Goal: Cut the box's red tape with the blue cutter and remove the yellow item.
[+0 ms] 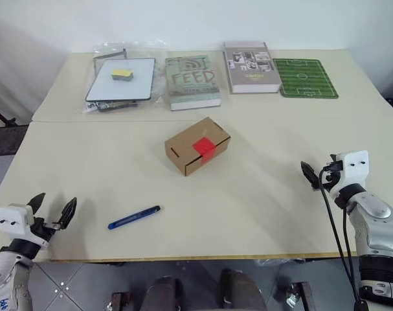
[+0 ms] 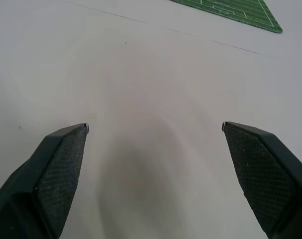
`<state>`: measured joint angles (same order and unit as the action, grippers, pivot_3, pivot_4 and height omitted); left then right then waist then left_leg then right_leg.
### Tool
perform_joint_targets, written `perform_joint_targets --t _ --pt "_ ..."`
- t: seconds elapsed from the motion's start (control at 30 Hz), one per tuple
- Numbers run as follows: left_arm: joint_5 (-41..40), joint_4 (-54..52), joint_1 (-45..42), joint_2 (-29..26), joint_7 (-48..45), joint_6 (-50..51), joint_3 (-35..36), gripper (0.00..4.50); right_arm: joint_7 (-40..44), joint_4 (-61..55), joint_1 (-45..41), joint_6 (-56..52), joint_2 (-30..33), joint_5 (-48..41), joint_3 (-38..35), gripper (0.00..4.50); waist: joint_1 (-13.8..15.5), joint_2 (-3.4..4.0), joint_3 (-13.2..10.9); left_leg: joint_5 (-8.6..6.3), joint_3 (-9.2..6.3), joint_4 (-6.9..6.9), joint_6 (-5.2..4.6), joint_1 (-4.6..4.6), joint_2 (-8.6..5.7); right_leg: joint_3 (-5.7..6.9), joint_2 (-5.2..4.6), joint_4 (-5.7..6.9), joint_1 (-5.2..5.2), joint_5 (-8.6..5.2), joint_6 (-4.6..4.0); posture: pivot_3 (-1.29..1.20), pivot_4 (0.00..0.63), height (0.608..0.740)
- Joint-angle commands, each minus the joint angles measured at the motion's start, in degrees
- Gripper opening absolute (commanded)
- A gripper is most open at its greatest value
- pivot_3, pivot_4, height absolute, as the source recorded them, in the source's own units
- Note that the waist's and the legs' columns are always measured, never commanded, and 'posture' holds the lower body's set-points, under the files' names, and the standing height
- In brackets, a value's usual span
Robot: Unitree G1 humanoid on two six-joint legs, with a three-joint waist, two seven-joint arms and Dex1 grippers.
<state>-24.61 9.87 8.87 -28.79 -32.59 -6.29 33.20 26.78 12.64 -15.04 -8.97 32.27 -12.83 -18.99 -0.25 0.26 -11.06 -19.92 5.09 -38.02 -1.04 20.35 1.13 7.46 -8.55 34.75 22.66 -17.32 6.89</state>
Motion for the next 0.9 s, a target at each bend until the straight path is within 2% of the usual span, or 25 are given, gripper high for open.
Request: perform_joint_targets --t 0.03,0.23,0.37,0.53,0.63,0.8,0.83,0.9 --pt "1.0 -0.3 -0.6 -1.2 0.4 -0.4 -0.2 4.46 -0.3 -3.0 0.9 0.4 0.9 -0.5 -1.2 4.50 0.0 0.00 0.0 0.00 0.01 0.00 0.00 0.00 0.00 -0.01 0.00 0.00 0.00 0.00 0.00 0.00 0.150 0.740" --pt "1.1 -1.4 -2.9 -1.9 2.5 4.9 -1.2 4.46 -0.8 -7.3 2.2 -4.6 0.8 -1.0 -0.6 4.50 0.0 -0.01 0.0 0.00 0.03 -0.04 0.00 -0.01 0.00 -0.04 0.01 0.05 0.01 0.01 0.01 0.00 0.150 0.740" --pt "2.4 -0.2 -8.0 -3.6 1.6 5.4 -4.0 4.46 -2.1 -9.8 1.0 -6.5 1.1 1.5 1.5 4.50 0.0 -0.01 0.0 0.00 0.04 -0.08 0.00 -0.01 -0.01 -0.07 0.00 0.11 0.03 0.01 0.01 0.00 0.150 0.740" --pt "3.8 1.6 -15.0 -4.6 2.3 7.7 -6.8 2.96 -1.7 -13.4 -0.5 -9.3 1.0 1.0 3.2 2.87 0.1 -0.01 0.0 0.00 0.06 -0.20 0.00 -0.02 -0.03 -0.12 0.00 0.21 0.03 0.04 0.02 0.00 0.150 0.740" --pt "5.4 3.4 -21.1 -4.5 1.3 9.9 -11.6 2.02 -0.8 -13.8 -3.4 -12.7 0.5 0.3 5.1 1.78 0.1 -0.01 0.0 0.00 0.06 -0.20 -0.01 0.00 -0.05 -0.11 0.00 0.22 0.04 0.05 0.04 0.00 0.150 0.740" --pt "7.3 7.8 -30.2 -1.5 2.6 12.0 -17.0 0.42 -1.0 -14.7 -7.7 -16.5 -1.1 -0.9 7.0 0.00 0.1 -0.03 0.0 0.01 0.07 -0.27 -0.02 0.02 -0.12 -0.12 -0.01 0.26 0.05 0.09 0.11 0.00 0.150 0.740" --pt "7.8 9.3 -32.0 -0.5 3.4 12.1 -17.7 0.10 -1.1 -15.1 -8.3 -17.2 -1.4 -1.1 7.4 0.00 0.1 -0.03 0.0 0.01 0.07 -0.26 -0.02 0.02 -0.14 -0.11 0.00 0.28 0.05 0.10 0.13 0.00 0.150 0.740" --pt "9.0 12.8 -35.4 2.1 5.1 11.6 -19.2 0.04 -1.2 -15.3 -9.5 -18.3 -2.4 -1.3 8.4 0.00 0.1 -0.04 0.0 0.01 0.09 -0.27 -0.03 0.05 -0.19 -0.07 0.00 0.29 0.05 0.13 0.18 0.00 0.150 0.740"
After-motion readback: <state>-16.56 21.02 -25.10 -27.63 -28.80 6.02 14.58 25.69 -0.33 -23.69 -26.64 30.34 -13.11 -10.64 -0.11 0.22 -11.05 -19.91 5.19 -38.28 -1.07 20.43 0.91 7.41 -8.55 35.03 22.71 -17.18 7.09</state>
